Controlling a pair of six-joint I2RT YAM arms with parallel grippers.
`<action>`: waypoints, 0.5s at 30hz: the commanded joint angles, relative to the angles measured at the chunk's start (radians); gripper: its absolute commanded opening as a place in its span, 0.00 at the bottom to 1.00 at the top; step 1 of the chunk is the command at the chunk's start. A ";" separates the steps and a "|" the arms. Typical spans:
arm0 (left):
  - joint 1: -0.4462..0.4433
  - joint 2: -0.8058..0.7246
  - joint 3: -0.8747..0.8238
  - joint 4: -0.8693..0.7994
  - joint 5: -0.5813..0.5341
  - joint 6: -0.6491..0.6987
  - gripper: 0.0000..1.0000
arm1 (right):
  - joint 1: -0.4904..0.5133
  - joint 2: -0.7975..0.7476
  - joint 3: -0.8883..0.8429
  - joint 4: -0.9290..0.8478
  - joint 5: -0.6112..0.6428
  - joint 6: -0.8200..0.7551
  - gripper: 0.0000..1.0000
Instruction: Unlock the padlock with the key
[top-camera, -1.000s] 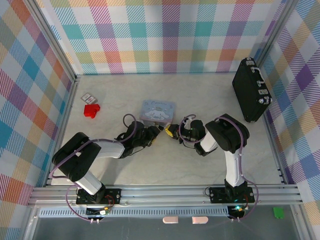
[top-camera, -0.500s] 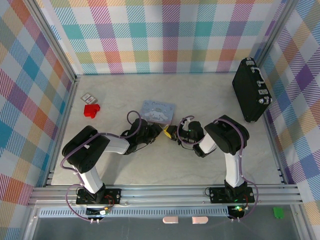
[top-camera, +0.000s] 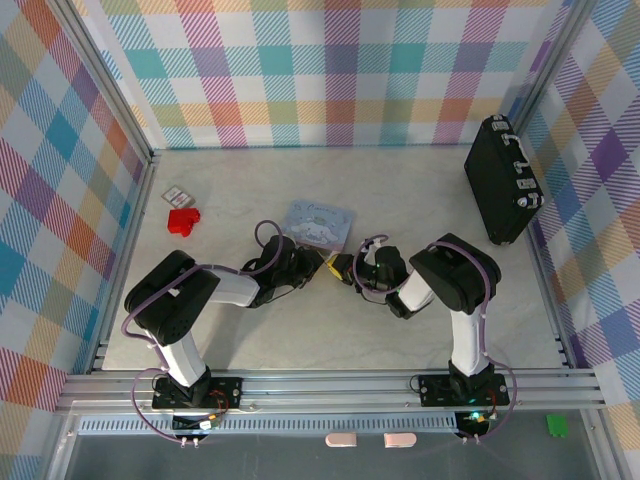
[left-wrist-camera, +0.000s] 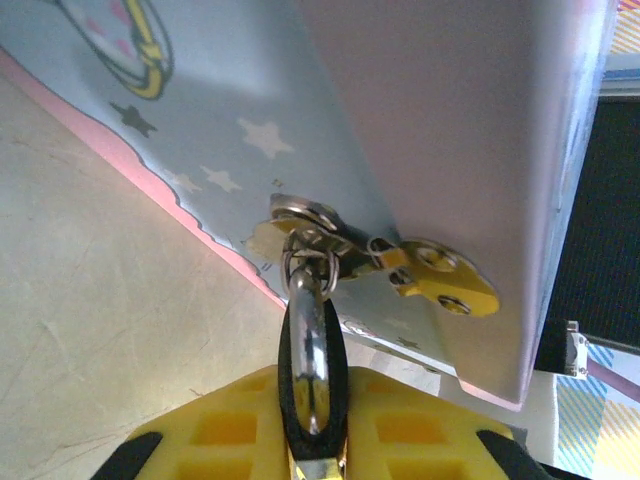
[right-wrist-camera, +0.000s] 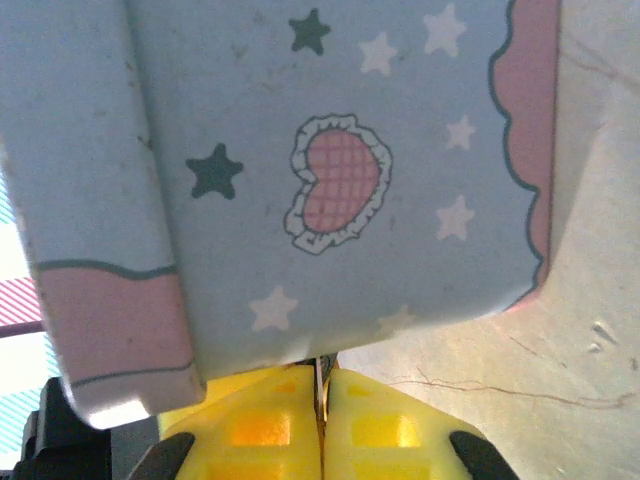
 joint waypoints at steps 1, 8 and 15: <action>0.019 -0.035 0.030 0.001 -0.001 0.002 0.12 | 0.022 -0.003 -0.038 -0.016 -0.037 -0.047 0.00; 0.013 -0.103 0.046 -0.002 0.049 -0.038 0.01 | -0.025 0.096 -0.028 0.143 -0.086 -0.005 0.00; -0.008 -0.104 0.077 0.028 0.075 -0.080 0.00 | -0.049 0.093 -0.014 0.128 -0.104 0.011 0.00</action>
